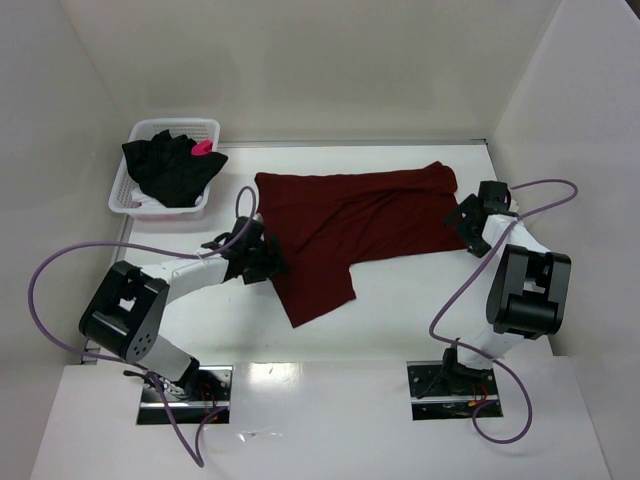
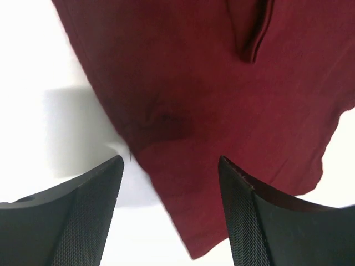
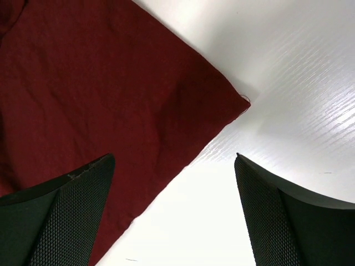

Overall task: Fold and stack the t-shirts
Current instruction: Grap the side of the flattened tshirt closest away from the robot with both arms

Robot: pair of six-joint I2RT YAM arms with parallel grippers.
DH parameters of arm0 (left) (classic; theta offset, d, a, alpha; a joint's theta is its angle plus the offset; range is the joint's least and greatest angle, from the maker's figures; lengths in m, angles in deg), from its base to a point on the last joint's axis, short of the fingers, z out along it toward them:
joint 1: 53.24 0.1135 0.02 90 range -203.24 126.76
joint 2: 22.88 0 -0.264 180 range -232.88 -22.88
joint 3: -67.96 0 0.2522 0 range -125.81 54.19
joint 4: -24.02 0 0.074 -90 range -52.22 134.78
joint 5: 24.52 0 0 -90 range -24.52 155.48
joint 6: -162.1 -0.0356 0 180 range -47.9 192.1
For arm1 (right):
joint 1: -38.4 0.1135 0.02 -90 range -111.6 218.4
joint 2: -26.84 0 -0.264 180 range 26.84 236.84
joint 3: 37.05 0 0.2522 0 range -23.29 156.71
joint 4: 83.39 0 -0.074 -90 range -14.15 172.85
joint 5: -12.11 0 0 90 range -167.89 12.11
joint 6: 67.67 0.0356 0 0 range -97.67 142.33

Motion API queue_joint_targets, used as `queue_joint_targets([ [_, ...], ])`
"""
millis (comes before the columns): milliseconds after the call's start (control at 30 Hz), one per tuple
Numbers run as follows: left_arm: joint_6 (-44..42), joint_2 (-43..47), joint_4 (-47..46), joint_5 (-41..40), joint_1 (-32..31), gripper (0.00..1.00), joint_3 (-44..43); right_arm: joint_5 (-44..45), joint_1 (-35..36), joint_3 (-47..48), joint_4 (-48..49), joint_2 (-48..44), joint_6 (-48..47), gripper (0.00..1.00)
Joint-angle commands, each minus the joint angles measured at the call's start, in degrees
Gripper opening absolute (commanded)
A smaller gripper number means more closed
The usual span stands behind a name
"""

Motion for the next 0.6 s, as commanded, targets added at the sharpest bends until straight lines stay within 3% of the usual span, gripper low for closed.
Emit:
queue_joint_targets([
  [0,2.86,-2.25,-2.72,-3.42,0.12,0.77,1.05,1.44,-0.79,0.83,2.48,0.73,-0.38,0.93],
  [333,8.05,-5.42,-4.5,-4.75,0.12,0.65,1.76,1.44,-1.84,-0.31,2.48,1.27,0.24,0.91],
  [500,9.19,-5.94,-4.5,-4.75,0.12,0.52,1.24,3.27,-1.84,-0.84,2.48,2.41,0.76,0.91],
  [567,9.72,-6.47,-3.97,-4.75,0.12,0.47,1.23,4.77,-1.84,-0.84,1.43,2.93,1.28,0.86],
])
